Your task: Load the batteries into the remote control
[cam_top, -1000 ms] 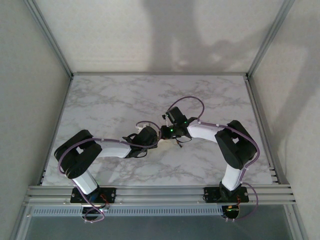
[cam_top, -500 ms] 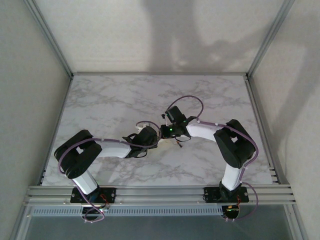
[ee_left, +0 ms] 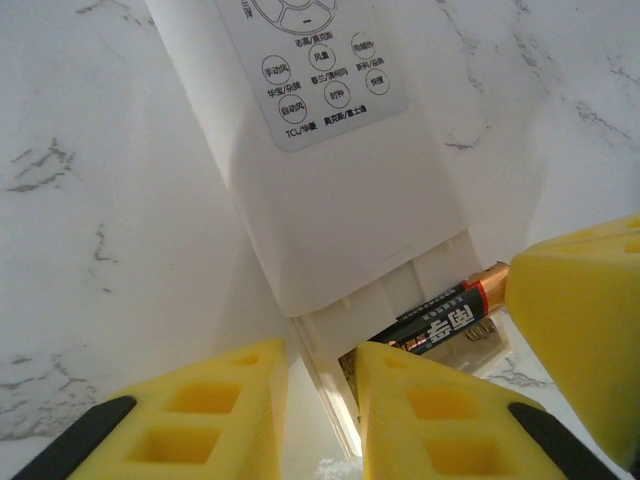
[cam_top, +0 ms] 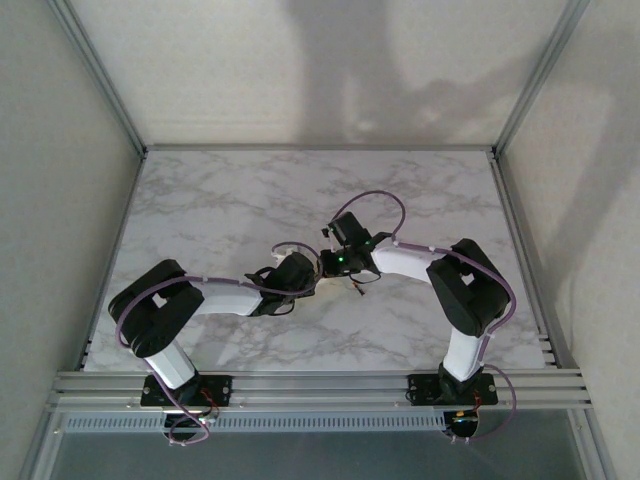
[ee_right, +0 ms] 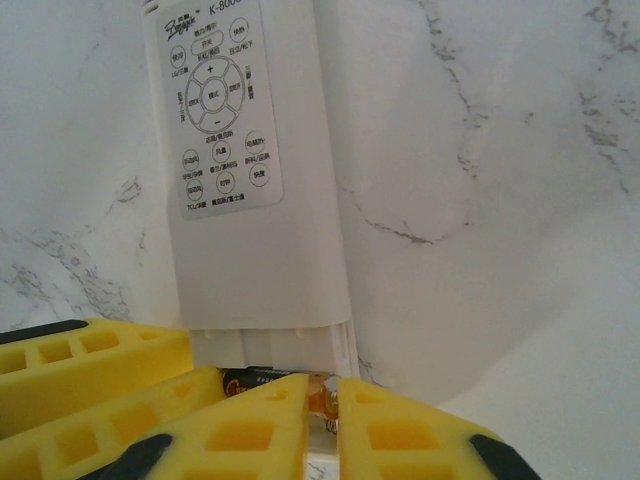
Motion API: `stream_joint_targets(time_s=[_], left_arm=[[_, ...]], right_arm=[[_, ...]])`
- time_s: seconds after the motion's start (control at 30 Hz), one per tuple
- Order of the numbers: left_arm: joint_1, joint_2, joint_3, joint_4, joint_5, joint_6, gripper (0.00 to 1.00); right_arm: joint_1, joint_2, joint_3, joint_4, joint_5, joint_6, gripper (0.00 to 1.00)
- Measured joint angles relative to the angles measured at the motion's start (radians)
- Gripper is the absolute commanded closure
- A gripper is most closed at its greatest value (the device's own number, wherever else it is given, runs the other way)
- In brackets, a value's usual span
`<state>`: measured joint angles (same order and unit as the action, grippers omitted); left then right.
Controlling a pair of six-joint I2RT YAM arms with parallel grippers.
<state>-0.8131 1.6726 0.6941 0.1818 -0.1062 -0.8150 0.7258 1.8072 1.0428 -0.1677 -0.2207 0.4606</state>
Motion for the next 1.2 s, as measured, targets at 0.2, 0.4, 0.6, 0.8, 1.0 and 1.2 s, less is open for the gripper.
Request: stream_joint_targets(time_s=[0.2,0.4,0.6,0.8,1.0,1.2], left_arm=[[0.000,0.000,0.000,0.000,0.000,0.000,0.76],[0.000,0.000,0.000,0.000,0.000,0.000,0.76],[0.000,0.000,0.000,0.000,0.000,0.000,0.76],[0.000,0.000,0.000,0.000,0.000,0.000,0.76],[0.000,0.000,0.000,0.000,0.000,0.000,0.76],[0.000,0.000,0.000,0.000,0.000,0.000,0.76]], right_arm=[[0.018,0.000,0.008,-0.019,0.042,-0.016,0.78],[0.019,0.000,0.026,-0.044,0.061,-0.031,0.77],[0.019,0.000,0.044,-0.065,0.064,-0.043,0.78],[0.019,0.000,0.056,-0.073,0.066,-0.050,0.80],[0.019,0.000,0.057,-0.076,0.057,-0.048,0.81],[0.019,0.001,0.056,-0.076,0.044,-0.039,0.81]])
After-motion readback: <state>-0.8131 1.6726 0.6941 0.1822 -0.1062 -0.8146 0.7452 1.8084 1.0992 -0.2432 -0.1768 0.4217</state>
